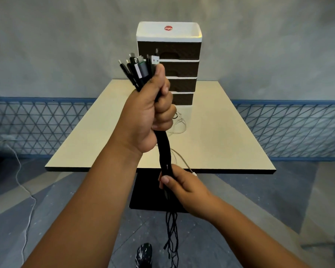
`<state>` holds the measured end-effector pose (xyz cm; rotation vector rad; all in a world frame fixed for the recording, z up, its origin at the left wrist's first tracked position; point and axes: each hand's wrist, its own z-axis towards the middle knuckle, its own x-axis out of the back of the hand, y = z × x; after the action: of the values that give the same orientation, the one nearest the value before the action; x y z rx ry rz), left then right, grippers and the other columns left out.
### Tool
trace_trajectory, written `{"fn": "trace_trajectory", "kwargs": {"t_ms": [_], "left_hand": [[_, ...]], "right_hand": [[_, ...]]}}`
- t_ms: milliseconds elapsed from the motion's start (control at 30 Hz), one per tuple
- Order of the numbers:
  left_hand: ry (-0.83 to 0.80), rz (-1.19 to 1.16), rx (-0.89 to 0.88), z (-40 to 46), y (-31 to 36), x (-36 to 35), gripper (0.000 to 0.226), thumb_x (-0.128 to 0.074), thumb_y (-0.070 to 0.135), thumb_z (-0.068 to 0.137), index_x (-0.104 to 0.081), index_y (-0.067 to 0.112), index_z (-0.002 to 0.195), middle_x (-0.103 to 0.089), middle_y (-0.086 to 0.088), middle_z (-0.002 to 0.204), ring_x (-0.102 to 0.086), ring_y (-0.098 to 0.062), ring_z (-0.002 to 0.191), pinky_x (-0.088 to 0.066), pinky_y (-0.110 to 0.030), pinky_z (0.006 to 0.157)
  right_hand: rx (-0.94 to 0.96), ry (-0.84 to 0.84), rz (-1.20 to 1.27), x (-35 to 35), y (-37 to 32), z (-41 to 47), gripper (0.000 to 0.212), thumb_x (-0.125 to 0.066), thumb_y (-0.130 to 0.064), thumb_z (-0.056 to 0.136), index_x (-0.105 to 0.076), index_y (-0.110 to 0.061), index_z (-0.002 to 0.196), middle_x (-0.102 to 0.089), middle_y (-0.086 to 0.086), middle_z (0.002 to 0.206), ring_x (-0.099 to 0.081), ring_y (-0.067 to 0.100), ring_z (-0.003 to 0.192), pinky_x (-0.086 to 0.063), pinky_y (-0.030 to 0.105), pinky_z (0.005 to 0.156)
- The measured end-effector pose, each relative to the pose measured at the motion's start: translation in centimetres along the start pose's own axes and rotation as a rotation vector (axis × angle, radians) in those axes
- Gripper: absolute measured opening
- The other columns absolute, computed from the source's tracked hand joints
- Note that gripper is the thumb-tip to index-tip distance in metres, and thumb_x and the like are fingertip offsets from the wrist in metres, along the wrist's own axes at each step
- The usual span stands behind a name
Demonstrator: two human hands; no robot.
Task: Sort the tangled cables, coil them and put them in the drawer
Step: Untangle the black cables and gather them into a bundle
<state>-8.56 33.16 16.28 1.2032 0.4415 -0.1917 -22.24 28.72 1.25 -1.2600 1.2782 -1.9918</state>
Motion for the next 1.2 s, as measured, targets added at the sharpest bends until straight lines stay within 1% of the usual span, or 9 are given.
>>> {"fn": "trace_trajectory", "kwargs": {"t_ms": [100, 233, 367, 433, 633, 767, 867, 967, 1200], "left_hand": [[0.059, -0.039, -0.033, 0.3, 0.1, 1.4, 0.039, -0.033, 0.043, 0.103, -0.04, 0.021, 0.072, -0.016, 0.007, 0.049, -0.01, -0.006, 0.04, -0.009, -0.017, 0.037], [0.131, -0.084, -0.04, 1.1, 0.5, 3.5, 0.042, -0.031, 0.046, 0.104, -0.041, 0.022, 0.07, -0.02, 0.01, 0.046, -0.01, -0.005, 0.04, -0.011, -0.015, 0.036], [0.185, -0.124, -0.043, 2.3, 0.9, 6.3, 0.043, -0.036, 0.045, 0.103, -0.037, 0.024, 0.065, -0.023, 0.011, 0.043, -0.017, -0.002, 0.035, -0.015, -0.013, 0.033], [0.231, -0.146, -0.045, 3.2, 1.2, 7.8, 0.044, -0.042, 0.041, 0.101, -0.035, 0.025, 0.061, -0.023, 0.01, 0.041, -0.018, -0.001, 0.034, -0.015, -0.013, 0.032], [0.29, -0.166, -0.021, 7.0, 1.7, 13.1, 0.046, -0.048, 0.028, 0.096, -0.037, 0.024, 0.052, -0.023, 0.011, 0.038, -0.018, -0.001, 0.033, -0.014, -0.013, 0.032], [0.303, -0.172, 0.016, 9.5, 2.0, 16.9, 0.046, -0.047, 0.028, 0.096, -0.033, 0.024, 0.053, -0.023, 0.011, 0.037, -0.019, -0.001, 0.032, -0.015, -0.013, 0.03], [0.313, -0.184, 0.045, 11.4, 2.1, 19.5, 0.044, -0.047, 0.027, 0.096, -0.03, 0.025, 0.055, -0.023, 0.011, 0.037, -0.018, -0.001, 0.031, -0.015, -0.013, 0.03], [0.312, -0.194, 0.075, 13.1, 2.2, 21.6, 0.044, -0.046, 0.027, 0.096, -0.032, 0.024, 0.054, -0.023, 0.011, 0.037, -0.019, -0.001, 0.031, -0.014, -0.012, 0.03], [0.29, -0.204, 0.143, 16.0, 1.3, 25.5, 0.045, -0.047, 0.027, 0.095, -0.034, 0.023, 0.052, -0.023, 0.011, 0.038, -0.018, -0.001, 0.032, -0.013, -0.012, 0.032]], "right_hand": [[0.008, -0.035, -0.046, -0.4, 1.0, 0.2, 0.02, -0.041, -0.041, 0.101, -0.05, -0.024, 0.096, -0.051, -0.017, 0.079, -0.051, 0.004, 0.074, -0.042, 0.029, 0.068], [-0.03, -0.098, -0.038, -1.0, 1.9, 1.1, 0.017, -0.041, -0.045, 0.101, -0.049, -0.03, 0.101, -0.055, -0.019, 0.087, -0.056, 0.0, 0.083, -0.044, 0.023, 0.075], [-0.083, -0.143, -0.068, -1.2, 2.5, 3.4, 0.024, -0.046, -0.053, 0.096, -0.049, -0.036, 0.112, -0.064, -0.011, 0.103, -0.062, 0.009, 0.096, -0.053, 0.042, 0.085], [-0.128, -0.159, -0.091, -0.9, 2.8, 4.7, 0.033, -0.048, -0.059, 0.092, -0.049, -0.039, 0.118, -0.065, -0.009, 0.11, -0.063, 0.009, 0.101, -0.053, 0.042, 0.088], [-0.202, -0.133, -0.048, -0.1, 4.0, 10.2, 0.022, -0.057, -0.039, 0.097, -0.058, -0.033, 0.118, -0.065, -0.016, 0.104, -0.062, -0.003, 0.099, -0.053, 0.02, 0.082], [-0.218, -0.021, -0.072, 0.1, 5.5, 15.0, 0.01, -0.057, -0.034, 0.097, -0.064, -0.039, 0.101, -0.071, -0.011, 0.096, -0.067, 0.002, 0.09, -0.056, 0.031, 0.083], [-0.276, 0.101, -0.031, 0.6, 6.8, 18.4, 0.011, -0.057, -0.024, 0.098, -0.069, -0.024, 0.097, -0.073, -0.002, 0.09, -0.069, 0.008, 0.082, -0.055, 0.042, 0.085], [-0.317, 0.222, -0.018, 1.3, 7.6, 21.3, 0.013, -0.058, -0.029, 0.096, -0.069, -0.023, 0.09, -0.072, 0.0, 0.083, -0.07, 0.015, 0.079, -0.056, 0.047, 0.081], [-0.37, 0.45, 0.01, 2.5, 8.0, 26.4, 0.013, -0.058, -0.022, 0.097, -0.069, -0.02, 0.089, -0.072, 0.001, 0.079, -0.069, 0.014, 0.068, -0.055, 0.033, 0.068]]}}
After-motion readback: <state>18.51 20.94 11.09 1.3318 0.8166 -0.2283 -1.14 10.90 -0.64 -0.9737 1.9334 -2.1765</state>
